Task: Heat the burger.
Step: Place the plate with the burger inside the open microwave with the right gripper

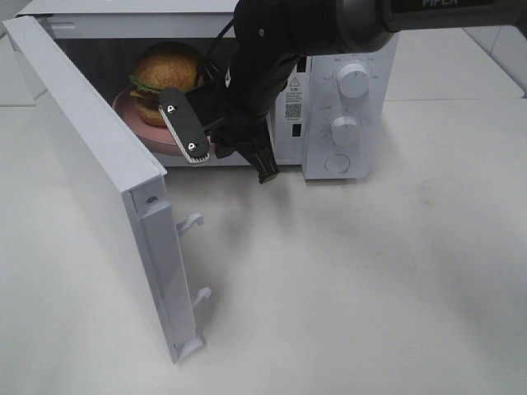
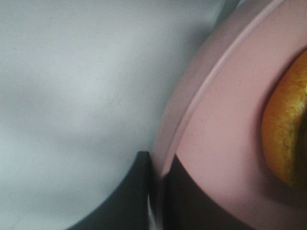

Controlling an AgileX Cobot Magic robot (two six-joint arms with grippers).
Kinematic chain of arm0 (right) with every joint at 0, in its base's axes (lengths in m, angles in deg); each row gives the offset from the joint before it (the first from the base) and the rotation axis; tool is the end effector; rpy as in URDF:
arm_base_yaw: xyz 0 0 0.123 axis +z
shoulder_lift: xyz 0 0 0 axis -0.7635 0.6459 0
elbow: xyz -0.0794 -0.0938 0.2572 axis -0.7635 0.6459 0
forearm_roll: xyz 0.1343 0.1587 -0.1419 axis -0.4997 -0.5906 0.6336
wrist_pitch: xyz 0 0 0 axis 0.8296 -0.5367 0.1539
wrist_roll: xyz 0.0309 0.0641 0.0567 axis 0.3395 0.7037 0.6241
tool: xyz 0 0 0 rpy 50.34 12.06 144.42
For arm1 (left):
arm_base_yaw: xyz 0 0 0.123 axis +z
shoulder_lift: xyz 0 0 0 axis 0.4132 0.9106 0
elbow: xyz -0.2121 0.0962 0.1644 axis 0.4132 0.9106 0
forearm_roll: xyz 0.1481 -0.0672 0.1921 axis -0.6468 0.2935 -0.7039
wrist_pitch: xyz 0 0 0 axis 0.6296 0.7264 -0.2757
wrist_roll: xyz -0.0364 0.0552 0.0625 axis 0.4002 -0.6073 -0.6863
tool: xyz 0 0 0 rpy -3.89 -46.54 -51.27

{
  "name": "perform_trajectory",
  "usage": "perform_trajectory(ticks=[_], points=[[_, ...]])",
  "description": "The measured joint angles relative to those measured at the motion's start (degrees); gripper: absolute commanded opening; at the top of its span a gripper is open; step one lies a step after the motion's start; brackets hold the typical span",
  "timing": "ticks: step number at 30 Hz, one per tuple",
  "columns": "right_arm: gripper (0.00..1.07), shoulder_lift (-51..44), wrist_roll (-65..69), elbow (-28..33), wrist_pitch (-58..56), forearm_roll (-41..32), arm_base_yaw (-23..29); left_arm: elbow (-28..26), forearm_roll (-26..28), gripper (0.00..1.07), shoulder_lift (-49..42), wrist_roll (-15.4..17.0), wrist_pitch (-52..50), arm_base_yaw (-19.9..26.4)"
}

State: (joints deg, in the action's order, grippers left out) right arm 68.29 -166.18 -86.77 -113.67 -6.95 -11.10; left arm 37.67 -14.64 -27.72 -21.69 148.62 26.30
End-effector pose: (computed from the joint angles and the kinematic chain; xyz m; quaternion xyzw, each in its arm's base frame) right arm 0.3829 0.3013 0.1888 -0.8345 0.4633 -0.1345 0.2663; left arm -0.0079 -0.0117 0.2814 0.0126 0.8479 -0.0485 0.5278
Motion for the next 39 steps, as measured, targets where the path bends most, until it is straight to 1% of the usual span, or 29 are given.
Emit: perform_trajectory(ticks=[1, 2, 4, 5, 6, 7, 9, 14, 17, 19, 28, 35, 36, 37, 38, 39], points=[[0.00, 0.9, 0.7, -1.6, -0.2, 0.2, 0.0, 0.0, 0.0, 1.00, 0.0, 0.0, 0.0, 0.0], [0.00, 0.9, 0.7, -1.6, -0.2, 0.2, 0.0, 0.0, 0.0, 1.00, 0.0, 0.0, 0.0, 0.0], [0.00, 2.2, 1.0, -4.4, -1.0, 1.2, 0.0, 0.0, 0.0, 1.00, 0.0, 0.0, 0.0, 0.0], [0.00, 2.2, 1.0, -4.4, -1.0, 1.2, 0.0, 0.0, 0.0, 1.00, 0.0, 0.0, 0.0, 0.0], [0.00, 3.0, 1.0, -6.2, -1.5, 1.5, 0.0, 0.0, 0.0, 1.00, 0.0, 0.0, 0.0, 0.0], [0.00, 3.0, 1.0, -6.2, -1.5, 1.5, 0.0, 0.0, 0.0, 1.00, 0.0, 0.0, 0.0, 0.0], [0.00, 4.5, 1.1, -8.5, -2.1, 2.1, 0.0, 0.0, 0.0, 1.00, 0.0, 0.0, 0.0, 0.0], [0.00, 6.8, 1.7, -11.5, -2.8, 3.0, 0.0, 0.0, 0.0, 1.00, 0.0, 0.0, 0.0, 0.0], [0.00, 7.2, 1.9, -12.0, -2.9, 3.0, 0.0, 0.0, 0.0, 1.00, 0.0, 0.0, 0.0, 0.0], [0.00, 8.7, 2.6, -13.9, -3.2, 3.3, 0.0, 0.0, 0.0, 1.00, 0.0, 0.0, 0.0, 0.0], [0.00, 10.3, 5.2, -15.4, -3.2, 5.1, -0.2, 0.0, 0.0, 1.00, 0.0, 0.0, 0.0, 0.0], [0.03, 11.5, 6.2, -16.3, -3.1, 6.2, -0.8, 0.0, -0.1, 1.00, 0.0, 0.0, 0.0, 0.0], [0.04, 11.6, 6.3, -16.4, -3.0, 6.4, -0.9, 0.0, -0.1, 1.00, 0.0, 0.0, 0.0, 0.0], [0.09, 11.9, 6.6, -16.7, -2.7, 6.4, -1.0, 0.0, -0.1, 1.00, 0.0, 0.0, 0.0, 0.0], [0.09, 11.9, 6.6, -16.7, -2.7, 6.4, -1.0, 0.0, -0.1, 1.00, 0.0, 0.0, 0.0, 0.0], [0.14, 11.9, 6.6, -16.8, -2.2, 6.4, -1.2, 0.0, -0.1, 1.00, 0.0, 0.0, 0.0, 0.0]])
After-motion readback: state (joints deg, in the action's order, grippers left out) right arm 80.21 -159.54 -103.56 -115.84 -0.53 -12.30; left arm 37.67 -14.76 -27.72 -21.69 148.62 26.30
